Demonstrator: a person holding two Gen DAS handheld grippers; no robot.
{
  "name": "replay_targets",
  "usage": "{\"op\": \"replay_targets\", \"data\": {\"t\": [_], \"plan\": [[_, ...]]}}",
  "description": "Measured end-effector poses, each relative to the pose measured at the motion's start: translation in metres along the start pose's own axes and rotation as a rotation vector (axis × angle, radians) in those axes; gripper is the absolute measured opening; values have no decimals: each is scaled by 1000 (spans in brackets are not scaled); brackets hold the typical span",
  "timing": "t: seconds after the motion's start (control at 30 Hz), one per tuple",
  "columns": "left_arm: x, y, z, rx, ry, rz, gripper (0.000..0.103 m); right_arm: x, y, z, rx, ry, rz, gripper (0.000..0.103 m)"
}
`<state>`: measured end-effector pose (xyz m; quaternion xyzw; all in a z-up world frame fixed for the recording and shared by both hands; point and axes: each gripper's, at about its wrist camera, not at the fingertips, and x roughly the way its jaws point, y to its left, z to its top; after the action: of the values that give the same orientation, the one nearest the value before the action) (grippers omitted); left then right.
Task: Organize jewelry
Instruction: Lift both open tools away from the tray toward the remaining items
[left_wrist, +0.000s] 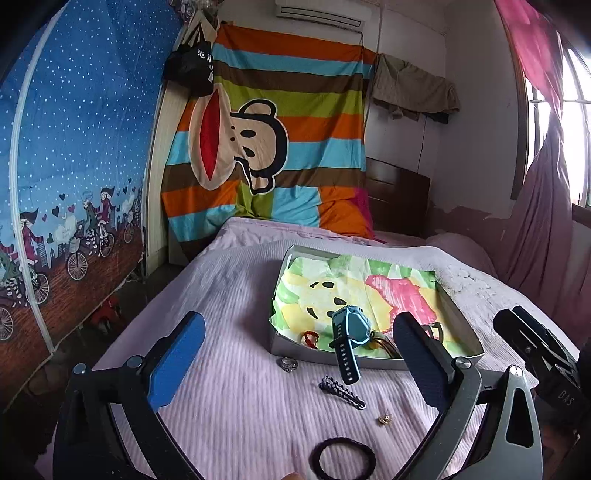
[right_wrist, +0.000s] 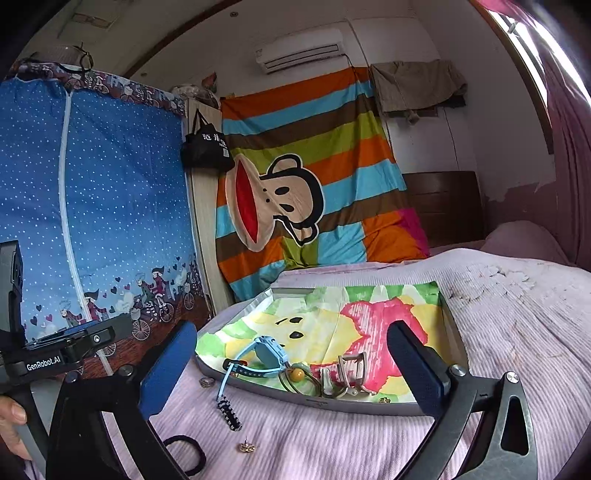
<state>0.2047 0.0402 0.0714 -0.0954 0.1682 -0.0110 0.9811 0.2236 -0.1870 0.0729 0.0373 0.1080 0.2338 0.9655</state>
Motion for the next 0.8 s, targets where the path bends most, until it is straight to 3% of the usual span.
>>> {"op": "replay_targets", "data": {"t": [0.23,0.53,0.8], "plan": [[-51,-4,3,11,-50,10,100,-34,23,12,-62,-14,10,103],[-103,-2,-10,22,-58,28,100,-69,45,0,-124,7,22,103],[-118,-1,-30,23,-22,44,100,-74,50,-22,-134,70,19,103]]}}
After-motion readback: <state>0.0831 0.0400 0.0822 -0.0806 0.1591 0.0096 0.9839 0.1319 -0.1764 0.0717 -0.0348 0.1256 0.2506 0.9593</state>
